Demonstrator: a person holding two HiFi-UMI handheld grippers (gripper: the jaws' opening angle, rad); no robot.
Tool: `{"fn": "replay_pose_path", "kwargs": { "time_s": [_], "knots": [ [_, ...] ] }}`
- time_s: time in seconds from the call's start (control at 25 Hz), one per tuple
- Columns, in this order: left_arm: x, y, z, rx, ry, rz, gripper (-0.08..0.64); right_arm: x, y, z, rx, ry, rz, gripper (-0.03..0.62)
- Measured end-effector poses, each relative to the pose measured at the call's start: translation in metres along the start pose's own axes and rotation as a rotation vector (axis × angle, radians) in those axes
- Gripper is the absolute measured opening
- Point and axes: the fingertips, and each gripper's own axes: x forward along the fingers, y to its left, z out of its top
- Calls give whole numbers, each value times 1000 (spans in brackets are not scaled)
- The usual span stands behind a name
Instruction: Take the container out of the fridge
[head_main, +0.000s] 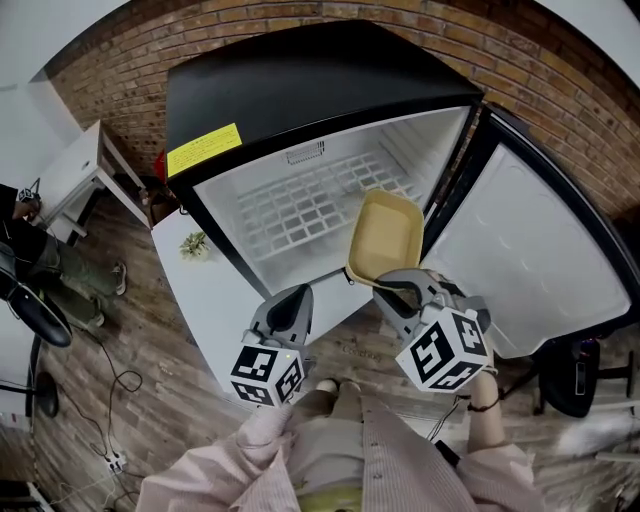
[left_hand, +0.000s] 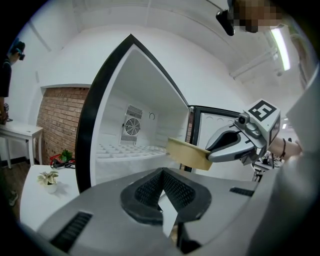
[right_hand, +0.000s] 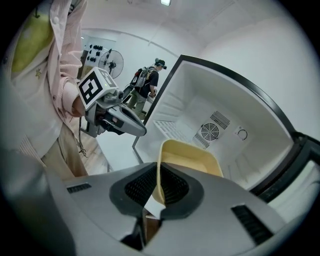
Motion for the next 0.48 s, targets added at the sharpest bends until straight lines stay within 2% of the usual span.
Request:
{"fn": "replay_pose_path", "kwargs": {
  "time_s": [0.16, 0.48],
  "knots": [
    [1, -6, -2, -9, 2, 12, -8, -9, 5, -7, 27, -10, -6, 25],
    [-6, -16, -13, -10, 20, 36, -8, -6, 27, -28, 72, 5, 36, 23]
  ]
}}
